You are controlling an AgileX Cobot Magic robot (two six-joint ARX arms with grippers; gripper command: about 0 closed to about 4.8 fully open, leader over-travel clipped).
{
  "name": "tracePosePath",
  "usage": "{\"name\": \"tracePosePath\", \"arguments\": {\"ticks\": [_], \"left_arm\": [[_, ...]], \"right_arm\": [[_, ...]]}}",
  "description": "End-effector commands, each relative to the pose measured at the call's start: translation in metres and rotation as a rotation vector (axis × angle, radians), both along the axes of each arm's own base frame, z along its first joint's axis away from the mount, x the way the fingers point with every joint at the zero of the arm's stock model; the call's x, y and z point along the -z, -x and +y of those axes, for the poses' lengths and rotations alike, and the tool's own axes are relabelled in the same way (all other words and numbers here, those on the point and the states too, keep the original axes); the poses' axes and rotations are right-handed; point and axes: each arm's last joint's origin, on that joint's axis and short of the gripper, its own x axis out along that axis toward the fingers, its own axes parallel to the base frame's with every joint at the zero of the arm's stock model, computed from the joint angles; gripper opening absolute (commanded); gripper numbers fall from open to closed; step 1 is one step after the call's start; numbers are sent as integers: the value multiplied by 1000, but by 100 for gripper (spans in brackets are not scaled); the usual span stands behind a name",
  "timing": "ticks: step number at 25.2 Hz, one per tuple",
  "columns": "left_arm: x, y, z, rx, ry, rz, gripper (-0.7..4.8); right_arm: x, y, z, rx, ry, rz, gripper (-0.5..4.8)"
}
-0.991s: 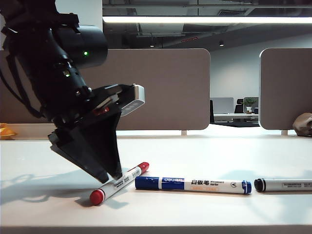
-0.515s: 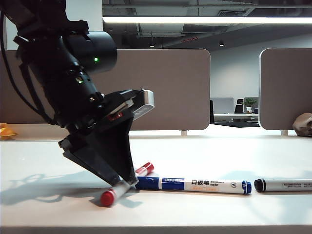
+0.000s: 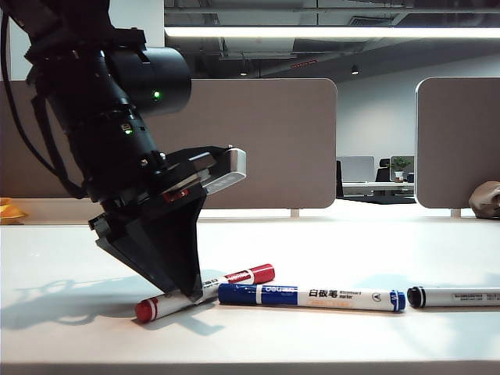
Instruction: Pick up the markers one by one and line them up horizontally in a straight line on the table.
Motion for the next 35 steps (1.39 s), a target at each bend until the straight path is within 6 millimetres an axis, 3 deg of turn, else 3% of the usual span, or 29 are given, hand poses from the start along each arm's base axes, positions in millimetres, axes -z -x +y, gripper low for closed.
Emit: {"name": "tracePosePath", "arguments": {"ticks": [1, 11, 24, 27, 35], "left_arm": [[14, 5, 16, -44, -157, 71, 120], [14, -4, 37, -104, -220, 89, 120], [15, -1, 45, -37, -359, 65, 110], [15, 0, 46, -20, -378, 61, 64], [15, 4, 51, 34, -492, 55, 64]], "right_arm": [[-2, 1, -1, -2, -15, -11, -5], [-2, 1, -1, -7, -19, -5, -6], [-2, 2, 0, -19, -29, 3, -5], [-2, 2, 0, -19, -29, 3, -6], [-2, 2, 0, -39, -15, -7, -6]]}}
